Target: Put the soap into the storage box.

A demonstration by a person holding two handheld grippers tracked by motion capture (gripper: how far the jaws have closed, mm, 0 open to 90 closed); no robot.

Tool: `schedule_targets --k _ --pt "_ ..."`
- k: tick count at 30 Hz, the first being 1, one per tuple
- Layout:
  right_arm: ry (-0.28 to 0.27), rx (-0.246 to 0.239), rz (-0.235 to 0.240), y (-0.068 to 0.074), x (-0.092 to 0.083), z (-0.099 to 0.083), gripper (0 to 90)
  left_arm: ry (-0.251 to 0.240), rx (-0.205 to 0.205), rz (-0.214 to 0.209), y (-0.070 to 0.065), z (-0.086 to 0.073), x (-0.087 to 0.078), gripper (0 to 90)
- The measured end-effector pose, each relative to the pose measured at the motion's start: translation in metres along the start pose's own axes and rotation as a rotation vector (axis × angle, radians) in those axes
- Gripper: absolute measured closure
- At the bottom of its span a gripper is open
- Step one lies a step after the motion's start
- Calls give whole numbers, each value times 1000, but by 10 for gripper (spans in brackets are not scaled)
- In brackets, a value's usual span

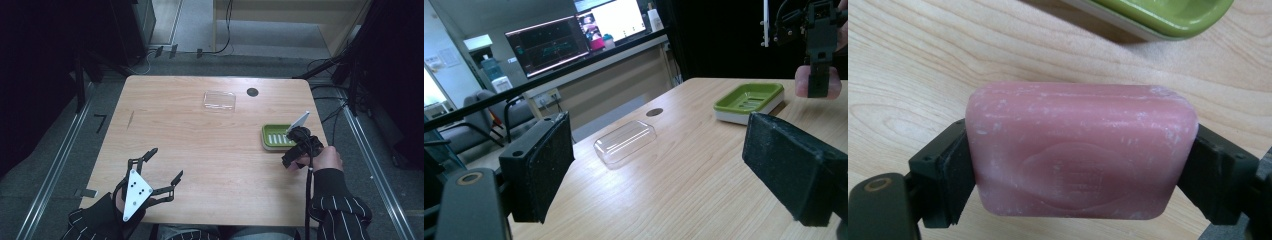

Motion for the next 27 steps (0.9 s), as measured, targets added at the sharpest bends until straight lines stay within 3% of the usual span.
schedule_targets --k 27 --pt "-40 -20 -30 0 -20 14 139 6 7 -4 -1 0 0 136"
Point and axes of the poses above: each handheld gripper's, and its own axes: x roughly forward along the jaws, z roughly out of its top, y roughly to its left, the point moved 4 cm from there along x, roughly forward along the jaws, and after that the axes turned 5 degrees about y, right-handed, at the moved point
